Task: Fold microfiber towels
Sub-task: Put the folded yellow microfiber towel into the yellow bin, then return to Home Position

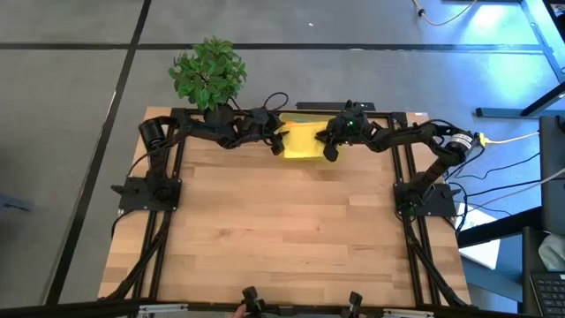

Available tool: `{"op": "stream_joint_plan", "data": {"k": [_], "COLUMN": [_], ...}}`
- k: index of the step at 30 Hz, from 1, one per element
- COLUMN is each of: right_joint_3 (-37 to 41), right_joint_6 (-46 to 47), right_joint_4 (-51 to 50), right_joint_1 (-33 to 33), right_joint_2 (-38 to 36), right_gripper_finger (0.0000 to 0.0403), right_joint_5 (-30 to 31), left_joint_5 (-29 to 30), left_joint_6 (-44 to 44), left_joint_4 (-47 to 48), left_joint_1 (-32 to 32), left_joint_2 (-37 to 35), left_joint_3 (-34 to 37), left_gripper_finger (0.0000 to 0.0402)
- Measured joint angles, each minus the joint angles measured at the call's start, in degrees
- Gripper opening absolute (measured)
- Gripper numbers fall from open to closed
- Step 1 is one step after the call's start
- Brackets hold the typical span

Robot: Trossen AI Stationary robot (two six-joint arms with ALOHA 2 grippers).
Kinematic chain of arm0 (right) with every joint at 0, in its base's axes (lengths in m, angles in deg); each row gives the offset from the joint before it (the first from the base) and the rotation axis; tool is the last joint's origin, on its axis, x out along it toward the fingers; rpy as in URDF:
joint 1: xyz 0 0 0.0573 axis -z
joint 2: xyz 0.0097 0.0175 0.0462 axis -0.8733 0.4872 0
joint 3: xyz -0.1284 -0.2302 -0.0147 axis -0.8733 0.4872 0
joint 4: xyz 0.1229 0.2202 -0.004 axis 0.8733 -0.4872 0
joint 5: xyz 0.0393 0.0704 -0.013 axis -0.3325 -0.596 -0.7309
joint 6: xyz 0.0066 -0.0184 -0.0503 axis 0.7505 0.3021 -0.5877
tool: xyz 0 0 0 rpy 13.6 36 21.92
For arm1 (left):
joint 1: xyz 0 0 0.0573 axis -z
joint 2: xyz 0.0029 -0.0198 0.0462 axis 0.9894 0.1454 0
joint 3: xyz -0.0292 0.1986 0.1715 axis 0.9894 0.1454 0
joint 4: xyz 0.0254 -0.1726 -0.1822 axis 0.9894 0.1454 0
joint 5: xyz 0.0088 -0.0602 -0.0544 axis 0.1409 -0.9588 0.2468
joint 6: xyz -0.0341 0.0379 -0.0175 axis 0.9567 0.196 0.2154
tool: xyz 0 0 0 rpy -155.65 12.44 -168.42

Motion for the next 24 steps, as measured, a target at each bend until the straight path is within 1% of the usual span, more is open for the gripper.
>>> {"op": "stream_joint_plan", "data": {"k": [5, 10, 12, 13, 16, 18, 19, 21, 24], "right_joint_3": [0.0, 0.0, 0.0, 0.0, 0.0, 0.0, 0.0, 0.0, 0.0], "right_joint_6": [0.1, 0.3, 0.8, 1.3, 3.4, 6.3, 7.9, 10.4, 12.1], "right_joint_4": [-0.1, -3.7, -5.0, -5.4, -6.5, -6.7, -6.8, -7.7, -10.5], "right_joint_1": [0.0, 0.0, 0.0, 0.0, -0.1, -0.5, -0.8, -1.7, -3.3], "right_joint_2": [-4.1, -10.8, -14.3, -16.1, -22.2, -26.4, -28.5, -33.5, -42.3], "right_gripper_finger": [0.0076, 0.0104, 0.0116, 0.012, 0.0125, 0.0123, 0.012, 0.0111, 0.0095], "right_joint_5": [0.0, -0.2, -1.9, -3.7, -13.6, -18.9, -20.2, -20.8, -18.3], "left_joint_5": [0.4, 0.4, 0.4, -0.2, -4.6, -5.6, -5.1, -2.4, -2.2], "left_joint_6": [0.0, 0.0, 0.3, 1.0, 1.1, 1.4, 1.7, 5.4, 7.3], "left_joint_4": [0.3, 0.3, 0.4, 1.3, 2.7, 4.5, 5.2, 7.9, 13.1], "left_joint_1": [0.0, 1.5, 2.7, 3.5, 7.3, 11.1, 13.2, 17.5, 22.9], "left_joint_2": [-4.2, -8.6, -10.6, -12.0, -16.3, -19.4, -21.1, -25.1, -33.3], "left_joint_3": [0.0, 0.0, 0.0, 0.0, 0.0, 0.0, 0.0, 0.0, 0.0], "left_gripper_finger": [0.0163, 0.0163, 0.0163, 0.0163, 0.0163, 0.0163, 0.0163, 0.0163, 0.0163]}}
